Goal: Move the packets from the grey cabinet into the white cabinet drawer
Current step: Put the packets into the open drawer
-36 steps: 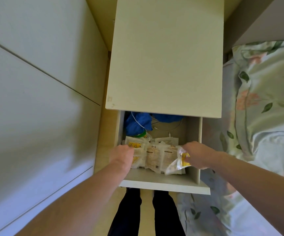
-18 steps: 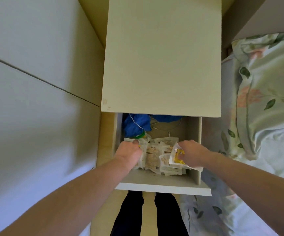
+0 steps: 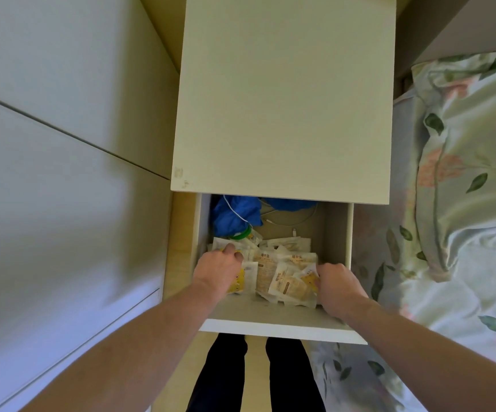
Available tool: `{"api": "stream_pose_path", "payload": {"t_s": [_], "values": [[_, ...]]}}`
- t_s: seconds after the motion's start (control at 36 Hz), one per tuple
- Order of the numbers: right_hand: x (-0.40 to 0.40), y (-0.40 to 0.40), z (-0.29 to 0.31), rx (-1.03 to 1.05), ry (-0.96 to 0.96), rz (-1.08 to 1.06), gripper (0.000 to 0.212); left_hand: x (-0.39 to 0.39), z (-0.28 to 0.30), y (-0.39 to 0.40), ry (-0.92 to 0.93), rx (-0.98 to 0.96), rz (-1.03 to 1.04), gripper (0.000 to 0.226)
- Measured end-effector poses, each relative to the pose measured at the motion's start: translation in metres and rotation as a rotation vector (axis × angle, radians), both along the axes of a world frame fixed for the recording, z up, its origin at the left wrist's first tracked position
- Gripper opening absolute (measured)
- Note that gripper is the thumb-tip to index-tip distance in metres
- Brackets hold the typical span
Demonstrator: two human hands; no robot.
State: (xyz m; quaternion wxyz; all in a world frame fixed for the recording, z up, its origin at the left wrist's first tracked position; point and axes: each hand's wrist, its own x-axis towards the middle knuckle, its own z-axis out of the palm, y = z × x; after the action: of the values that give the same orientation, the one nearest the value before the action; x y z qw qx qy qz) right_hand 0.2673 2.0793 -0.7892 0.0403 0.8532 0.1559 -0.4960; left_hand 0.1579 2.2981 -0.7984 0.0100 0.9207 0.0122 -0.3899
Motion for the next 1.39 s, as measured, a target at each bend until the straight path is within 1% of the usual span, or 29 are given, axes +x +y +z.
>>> {"api": "stream_pose_path", "payload": {"t_s": [0.08,0.22,0.31,0.39,0.5,0.58,0.67,0.72,0.78,0.89,0.92,0.97,1.03,1.14,1.22,1.31,1.39], "values": [[-0.005,-0.003,0.003,-0.030,-0.002,0.006,0.023,-0.003,0.001,-0.001,-0.002,-0.006,0.008,0.050],[-0.010,-0.002,0.002,-0.050,-0.021,0.035,0.023,-0.007,0.000,-0.004,0.001,-0.012,0.063,0.038],[-0.011,0.000,0.002,-0.043,-0.051,0.057,0.032,-0.010,-0.003,-0.006,-0.007,-0.022,0.136,0.032],[-0.011,0.002,0.003,-0.029,-0.064,0.082,0.039,-0.013,-0.004,-0.007,-0.009,-0.024,0.203,0.021],[-0.008,0.004,0.009,-0.003,-0.097,0.028,0.032,-0.014,-0.004,-0.004,-0.009,-0.018,0.170,0.015],[-0.009,0.007,0.009,0.047,-0.114,-0.053,0.026,-0.010,-0.001,0.002,0.008,0.013,0.102,0.016],[-0.012,0.009,0.002,0.115,-0.075,-0.216,0.031,-0.009,0.003,0.009,0.015,0.067,0.055,0.016],[-0.014,0.008,0.000,0.116,-0.066,-0.261,0.029,-0.010,0.003,0.011,0.021,0.102,0.063,0.016],[-0.016,0.006,-0.005,0.079,-0.070,-0.239,0.029,-0.011,0.002,0.011,0.033,0.133,0.065,0.016],[-0.019,-0.001,-0.009,0.017,-0.085,-0.077,0.037,-0.013,-0.002,0.008,0.074,0.151,0.049,0.016],[-0.020,-0.002,-0.010,0.016,-0.097,-0.025,0.041,-0.012,-0.003,0.007,0.083,0.154,0.055,0.016],[-0.022,-0.002,-0.009,0.038,-0.120,0.068,0.055,-0.010,-0.004,0.006,0.087,0.157,0.084,0.016],[-0.026,-0.003,-0.009,0.067,-0.148,0.105,0.067,-0.008,-0.004,0.005,0.085,0.164,0.123,0.016],[-0.033,-0.005,-0.001,0.089,-0.160,0.101,0.085,-0.008,-0.003,0.004,0.058,0.169,0.194,0.017],[-0.040,-0.009,0.008,0.101,-0.152,0.104,0.096,-0.011,0.000,0.003,0.018,0.182,0.226,0.029],[-0.046,-0.012,0.017,0.127,-0.138,0.068,0.092,-0.013,0.013,0.001,-0.006,0.180,0.228,0.044],[-0.051,-0.019,0.034,0.159,-0.098,-0.012,0.087,-0.015,0.037,-0.004,-0.040,0.157,0.246,0.050]]}}
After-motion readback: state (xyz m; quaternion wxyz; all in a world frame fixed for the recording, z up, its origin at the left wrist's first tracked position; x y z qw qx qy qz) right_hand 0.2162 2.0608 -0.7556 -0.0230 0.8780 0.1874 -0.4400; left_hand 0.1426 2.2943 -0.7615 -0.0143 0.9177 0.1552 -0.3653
